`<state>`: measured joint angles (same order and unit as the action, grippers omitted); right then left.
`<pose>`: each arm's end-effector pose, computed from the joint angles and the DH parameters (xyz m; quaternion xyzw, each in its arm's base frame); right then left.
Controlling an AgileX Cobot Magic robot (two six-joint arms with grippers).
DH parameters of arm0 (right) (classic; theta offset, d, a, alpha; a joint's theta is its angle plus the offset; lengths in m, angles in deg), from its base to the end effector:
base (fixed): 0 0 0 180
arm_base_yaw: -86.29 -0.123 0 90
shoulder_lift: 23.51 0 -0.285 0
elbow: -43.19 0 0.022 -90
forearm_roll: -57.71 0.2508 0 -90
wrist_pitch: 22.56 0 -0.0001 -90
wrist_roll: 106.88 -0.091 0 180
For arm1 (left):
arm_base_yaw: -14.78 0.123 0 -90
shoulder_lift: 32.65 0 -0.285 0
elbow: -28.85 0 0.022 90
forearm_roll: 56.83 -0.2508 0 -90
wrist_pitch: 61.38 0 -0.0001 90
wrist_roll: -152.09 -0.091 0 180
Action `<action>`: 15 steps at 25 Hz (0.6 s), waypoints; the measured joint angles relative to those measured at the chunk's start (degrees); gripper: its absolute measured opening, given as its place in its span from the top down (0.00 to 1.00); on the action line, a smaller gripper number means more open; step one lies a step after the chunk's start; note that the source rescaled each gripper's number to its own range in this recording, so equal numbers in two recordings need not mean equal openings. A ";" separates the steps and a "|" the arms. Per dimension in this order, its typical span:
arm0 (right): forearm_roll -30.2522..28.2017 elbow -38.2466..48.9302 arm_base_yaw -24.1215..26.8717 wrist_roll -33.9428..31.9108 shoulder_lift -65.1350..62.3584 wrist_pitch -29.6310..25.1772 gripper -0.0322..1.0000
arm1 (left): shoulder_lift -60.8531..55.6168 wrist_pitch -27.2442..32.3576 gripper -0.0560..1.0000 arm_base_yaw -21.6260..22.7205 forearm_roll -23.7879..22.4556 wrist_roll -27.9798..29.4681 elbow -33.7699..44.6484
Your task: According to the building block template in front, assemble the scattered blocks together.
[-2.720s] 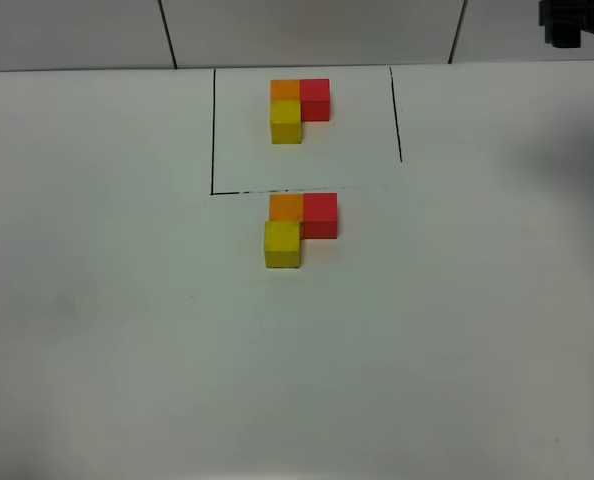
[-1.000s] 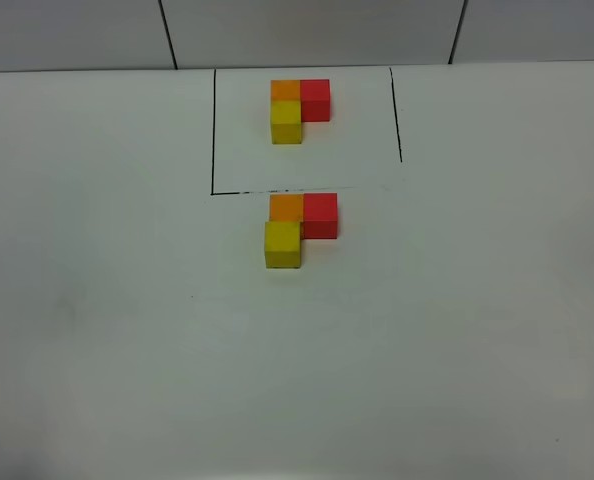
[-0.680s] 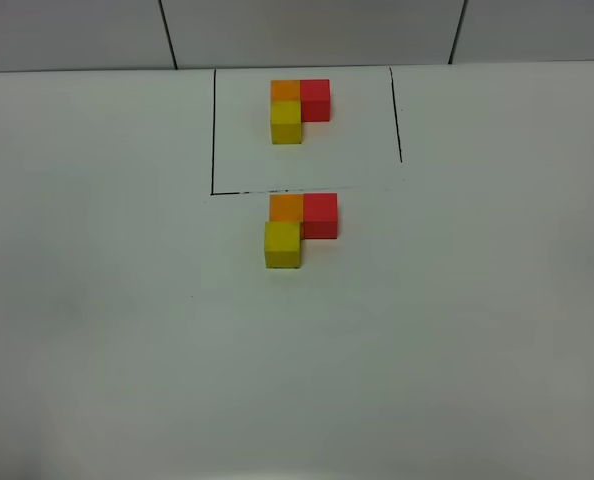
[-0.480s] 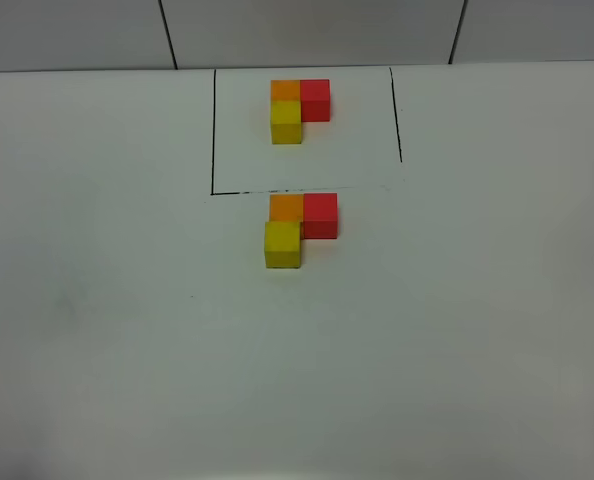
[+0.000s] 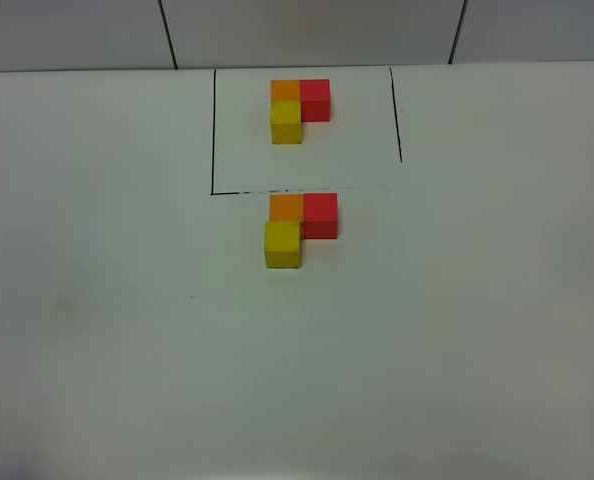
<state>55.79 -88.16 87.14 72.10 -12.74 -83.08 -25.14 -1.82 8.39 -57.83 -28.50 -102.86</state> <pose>0.0035 -0.0027 0.2773 0.0143 0.8655 -0.0160 0.5004 -0.0051 0.0020 0.2804 0.0512 0.8435 -0.0183 0.5344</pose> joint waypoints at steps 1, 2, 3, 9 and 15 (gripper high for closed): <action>0.00 0.00 0.54 0.00 0.00 0.00 0.22 | 0.00 0.00 0.35 0.00 0.00 0.00 0.00; 0.00 0.00 1.01 0.00 0.00 0.00 0.22 | 0.00 0.00 0.35 0.00 0.00 0.00 0.00; 0.00 0.00 1.38 0.00 0.00 0.00 0.22 | 0.00 0.00 0.35 0.00 0.00 0.00 0.00; 0.05 0.00 1.73 0.00 0.00 0.00 0.22 | 0.00 0.00 0.35 0.00 0.00 0.00 0.00; 1.41 0.00 1.73 1.64 0.00 0.00 0.22 | 0.00 0.00 0.35 0.00 0.00 0.00 0.00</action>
<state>57.20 -88.16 88.88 73.74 -12.74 -83.08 -25.14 -1.82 8.39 -57.83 -28.50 -102.86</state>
